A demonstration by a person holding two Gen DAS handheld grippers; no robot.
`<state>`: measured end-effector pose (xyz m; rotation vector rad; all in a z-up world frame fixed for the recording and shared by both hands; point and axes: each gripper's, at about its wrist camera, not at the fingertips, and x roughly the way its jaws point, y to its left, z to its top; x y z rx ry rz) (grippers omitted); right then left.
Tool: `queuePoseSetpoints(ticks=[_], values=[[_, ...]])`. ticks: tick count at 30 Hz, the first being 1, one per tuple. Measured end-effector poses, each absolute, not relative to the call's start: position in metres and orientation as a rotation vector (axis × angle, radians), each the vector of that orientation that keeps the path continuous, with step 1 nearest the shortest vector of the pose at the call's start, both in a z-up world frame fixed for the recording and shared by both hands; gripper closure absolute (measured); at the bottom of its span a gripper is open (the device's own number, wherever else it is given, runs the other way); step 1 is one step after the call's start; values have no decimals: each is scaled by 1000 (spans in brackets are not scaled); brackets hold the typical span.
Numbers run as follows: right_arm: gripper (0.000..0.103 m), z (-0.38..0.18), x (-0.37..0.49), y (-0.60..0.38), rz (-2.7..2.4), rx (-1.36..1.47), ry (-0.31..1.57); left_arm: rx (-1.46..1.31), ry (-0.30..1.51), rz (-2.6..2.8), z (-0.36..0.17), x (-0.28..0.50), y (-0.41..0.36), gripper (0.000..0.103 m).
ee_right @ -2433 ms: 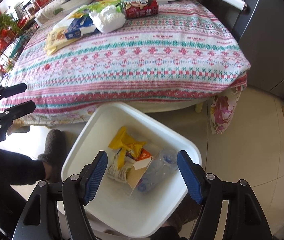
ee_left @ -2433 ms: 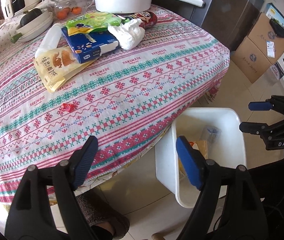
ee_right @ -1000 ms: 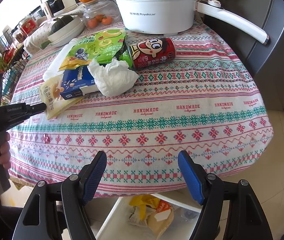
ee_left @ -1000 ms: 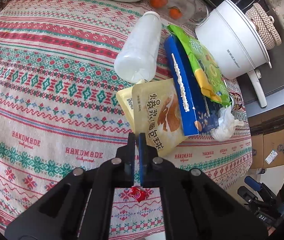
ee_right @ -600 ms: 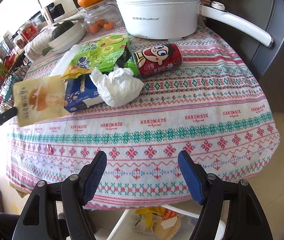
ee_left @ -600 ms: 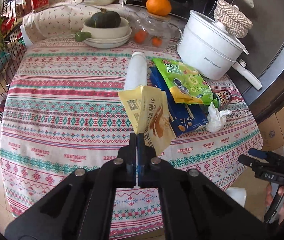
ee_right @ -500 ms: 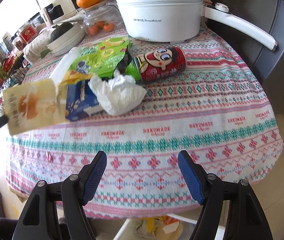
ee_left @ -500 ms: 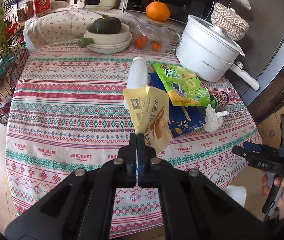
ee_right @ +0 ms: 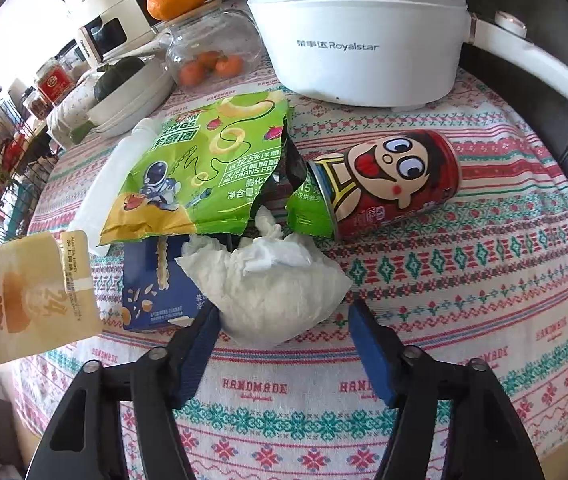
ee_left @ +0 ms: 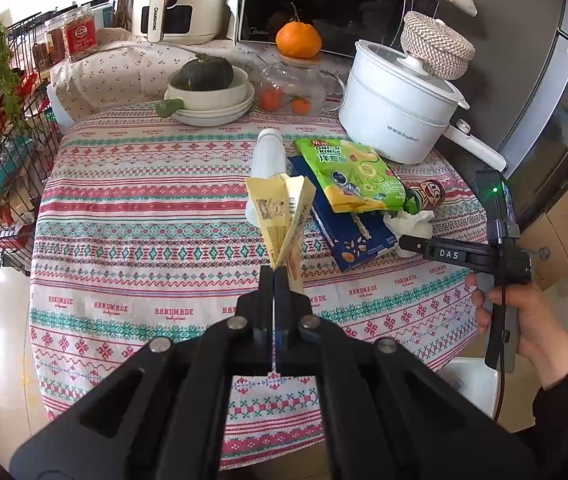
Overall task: Collect trash
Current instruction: 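Grasp crumpled white tissue with right tool while left tool holds snack bag, then drop snack bag into bin with left tool while right tool drops tissue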
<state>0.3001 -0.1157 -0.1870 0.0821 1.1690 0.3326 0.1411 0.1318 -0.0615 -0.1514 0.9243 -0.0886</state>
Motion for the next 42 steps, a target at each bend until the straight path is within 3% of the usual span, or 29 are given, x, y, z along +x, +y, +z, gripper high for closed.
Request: queuePoseSetpoints(ticks=[3, 7, 26, 42], values=[[61, -186, 300, -119, 366, 128, 1160, -151, 924, -90, -62, 141, 131, 103], [66, -173, 292, -123, 376, 80, 1141, -156, 913, -91, -58, 140, 131, 103], [67, -89, 160, -203, 346, 98, 1128, -75, 821, -333, -17, 87, 51, 103], [67, -100, 91, -240, 332, -21, 1152, 35, 945, -644, -37, 39, -37, 103]])
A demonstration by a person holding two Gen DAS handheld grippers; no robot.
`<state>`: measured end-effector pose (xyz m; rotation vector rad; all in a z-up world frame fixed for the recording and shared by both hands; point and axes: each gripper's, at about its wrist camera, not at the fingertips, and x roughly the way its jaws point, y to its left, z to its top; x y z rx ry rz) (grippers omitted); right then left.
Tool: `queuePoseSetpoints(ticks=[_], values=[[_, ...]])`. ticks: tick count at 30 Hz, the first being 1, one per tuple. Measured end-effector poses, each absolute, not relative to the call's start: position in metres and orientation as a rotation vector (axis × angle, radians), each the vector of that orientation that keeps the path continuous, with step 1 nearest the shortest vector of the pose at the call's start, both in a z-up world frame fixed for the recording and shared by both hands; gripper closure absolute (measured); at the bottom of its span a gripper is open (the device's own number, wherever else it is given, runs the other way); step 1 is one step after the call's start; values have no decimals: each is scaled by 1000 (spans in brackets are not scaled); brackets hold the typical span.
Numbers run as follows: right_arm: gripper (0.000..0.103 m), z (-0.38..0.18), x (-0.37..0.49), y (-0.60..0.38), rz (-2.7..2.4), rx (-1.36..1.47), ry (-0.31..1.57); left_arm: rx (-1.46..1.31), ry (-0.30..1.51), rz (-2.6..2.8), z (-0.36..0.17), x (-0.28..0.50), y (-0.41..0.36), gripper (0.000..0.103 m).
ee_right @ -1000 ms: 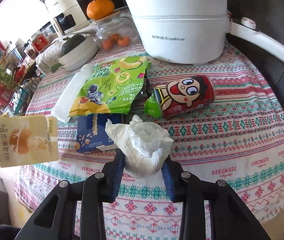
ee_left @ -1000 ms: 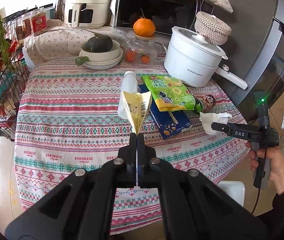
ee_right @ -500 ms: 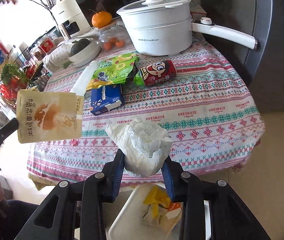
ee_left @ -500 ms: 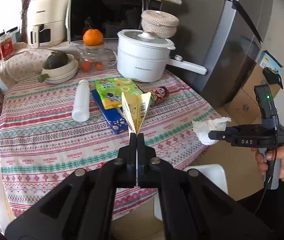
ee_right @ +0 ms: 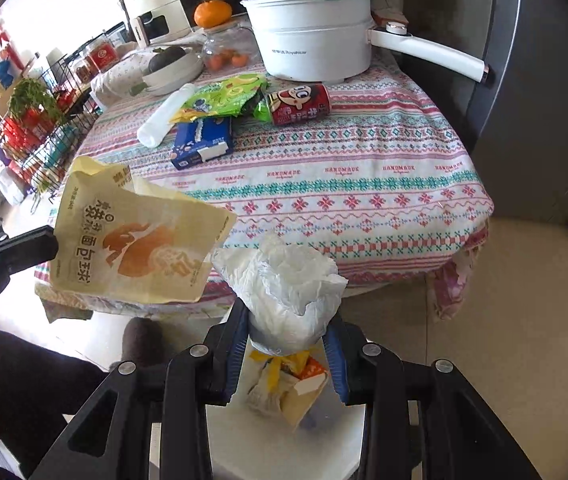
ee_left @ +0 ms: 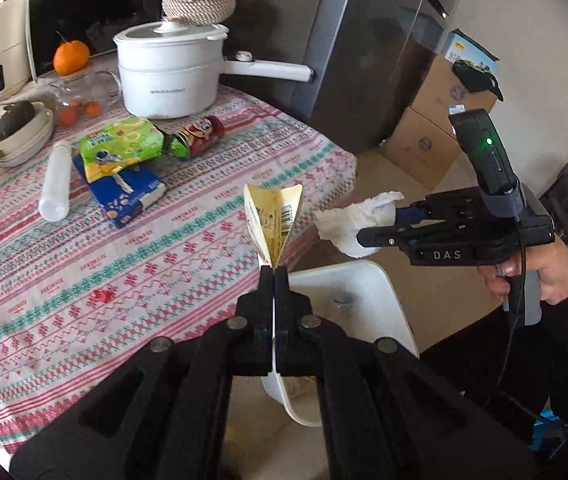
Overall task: Collect trash
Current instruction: 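Drop snack bag into bin with left tool while right tool drops tissue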
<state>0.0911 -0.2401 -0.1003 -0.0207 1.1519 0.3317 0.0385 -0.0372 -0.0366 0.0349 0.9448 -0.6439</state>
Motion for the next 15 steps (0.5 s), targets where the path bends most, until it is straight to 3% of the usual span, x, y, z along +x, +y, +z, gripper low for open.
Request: queuePoseSetpoints(ticks=[15], values=[[66, -128, 75, -275, 267, -12, 1230, 158, 1182, -772, -108, 14, -103, 103]])
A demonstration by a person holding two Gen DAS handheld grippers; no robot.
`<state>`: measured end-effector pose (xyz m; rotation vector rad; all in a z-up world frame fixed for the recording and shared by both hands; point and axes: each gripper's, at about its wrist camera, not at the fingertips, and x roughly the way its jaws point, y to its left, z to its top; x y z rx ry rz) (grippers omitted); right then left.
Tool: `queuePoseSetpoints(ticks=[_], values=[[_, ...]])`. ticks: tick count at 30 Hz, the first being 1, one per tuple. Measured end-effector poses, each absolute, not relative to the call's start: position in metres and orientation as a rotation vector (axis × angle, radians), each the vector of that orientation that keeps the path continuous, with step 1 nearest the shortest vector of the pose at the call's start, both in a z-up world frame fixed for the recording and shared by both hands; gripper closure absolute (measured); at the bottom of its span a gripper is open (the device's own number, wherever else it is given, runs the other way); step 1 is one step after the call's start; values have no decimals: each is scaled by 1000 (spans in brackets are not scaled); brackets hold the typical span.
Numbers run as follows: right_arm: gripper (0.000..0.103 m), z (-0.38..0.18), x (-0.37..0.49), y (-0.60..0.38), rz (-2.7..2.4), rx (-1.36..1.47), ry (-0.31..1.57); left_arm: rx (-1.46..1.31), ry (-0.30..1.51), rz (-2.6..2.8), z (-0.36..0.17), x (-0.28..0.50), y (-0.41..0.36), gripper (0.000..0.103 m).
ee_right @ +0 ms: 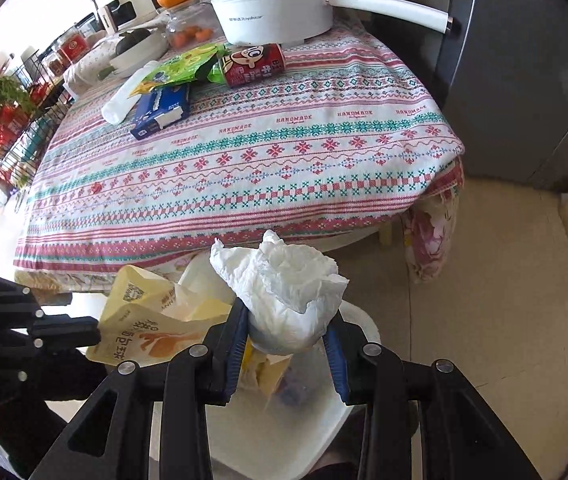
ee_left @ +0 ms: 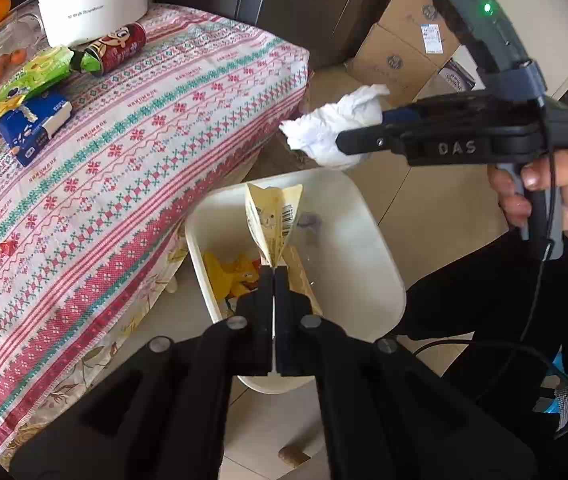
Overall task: Collect trash
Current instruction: 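Drop snack bag into bin with left tool while right tool drops tissue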
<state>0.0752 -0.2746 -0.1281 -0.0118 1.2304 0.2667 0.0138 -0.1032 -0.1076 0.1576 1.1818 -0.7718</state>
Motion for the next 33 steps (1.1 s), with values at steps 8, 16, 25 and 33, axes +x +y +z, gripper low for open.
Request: queuePoseSetpoints(ticks=[8, 16, 25, 33], values=[[66, -132, 70, -277, 256, -24, 1242, 277, 1219, -731, -139, 9, -118, 101], [66, -132, 67, -276, 254, -36, 1238, 303, 1159, -672, -129, 14, -108, 82], [65, -135, 66, -266, 278, -74, 1246, 219, 1116, -591, -107, 31, -80, 58], [65, -146, 59, -247, 323, -144, 1284, 160, 1106, -490, -100, 50, -59, 43]])
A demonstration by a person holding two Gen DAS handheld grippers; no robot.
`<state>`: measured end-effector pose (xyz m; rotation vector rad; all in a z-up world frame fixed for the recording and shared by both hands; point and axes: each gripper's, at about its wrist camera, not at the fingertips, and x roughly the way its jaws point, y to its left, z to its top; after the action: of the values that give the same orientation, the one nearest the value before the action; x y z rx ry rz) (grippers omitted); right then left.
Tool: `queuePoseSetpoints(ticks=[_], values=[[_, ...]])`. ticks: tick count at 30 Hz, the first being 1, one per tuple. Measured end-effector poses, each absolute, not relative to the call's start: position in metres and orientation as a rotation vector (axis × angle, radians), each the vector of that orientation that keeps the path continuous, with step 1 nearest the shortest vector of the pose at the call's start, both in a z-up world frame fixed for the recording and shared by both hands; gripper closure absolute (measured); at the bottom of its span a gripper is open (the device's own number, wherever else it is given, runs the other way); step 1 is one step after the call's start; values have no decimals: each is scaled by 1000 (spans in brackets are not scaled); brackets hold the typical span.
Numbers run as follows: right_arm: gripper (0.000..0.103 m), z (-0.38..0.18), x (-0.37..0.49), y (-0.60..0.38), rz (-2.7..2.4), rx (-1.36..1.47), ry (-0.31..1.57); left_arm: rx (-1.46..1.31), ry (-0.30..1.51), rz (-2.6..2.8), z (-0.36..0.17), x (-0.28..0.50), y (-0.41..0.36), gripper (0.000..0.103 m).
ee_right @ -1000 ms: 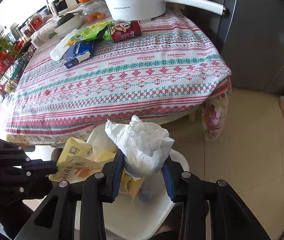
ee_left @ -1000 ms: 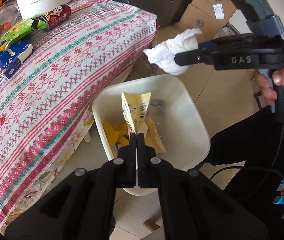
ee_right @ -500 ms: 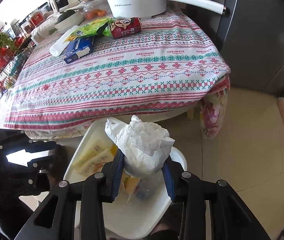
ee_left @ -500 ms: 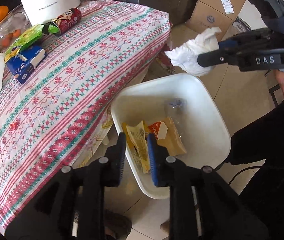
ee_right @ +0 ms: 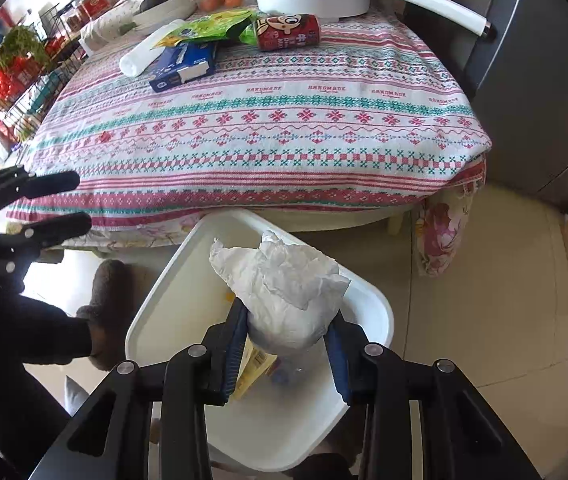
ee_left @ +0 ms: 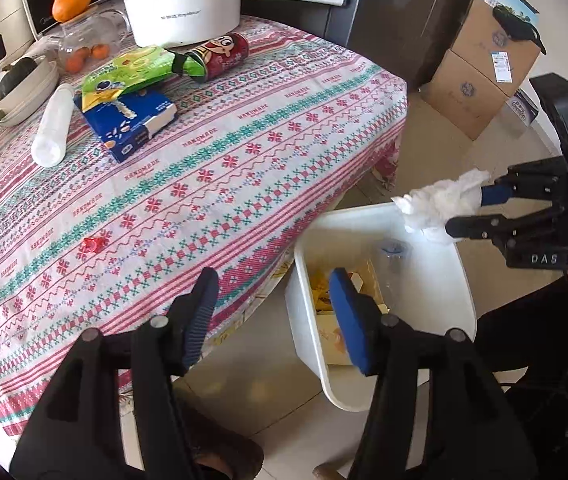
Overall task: Collect trash
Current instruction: 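Drop snack bag into bin with left tool while right tool drops tissue, then grasp blue biscuit box with left tool and lift it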
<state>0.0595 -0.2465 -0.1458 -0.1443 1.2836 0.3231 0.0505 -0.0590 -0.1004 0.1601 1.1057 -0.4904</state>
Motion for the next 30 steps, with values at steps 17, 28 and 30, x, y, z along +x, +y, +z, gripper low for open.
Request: queuePoseSetpoints(ticks=[17, 28, 30], values=[[43, -154, 56, -231, 372, -155, 1325, 82, 1107, -417, -92, 63, -37, 23], [42, -146, 63, -233, 341, -135, 1300, 49, 1098, -374, -84, 74, -24, 23], [42, -142, 66, -233, 334, -126, 1287, 29, 1090, -355, -81, 79, -17, 22]])
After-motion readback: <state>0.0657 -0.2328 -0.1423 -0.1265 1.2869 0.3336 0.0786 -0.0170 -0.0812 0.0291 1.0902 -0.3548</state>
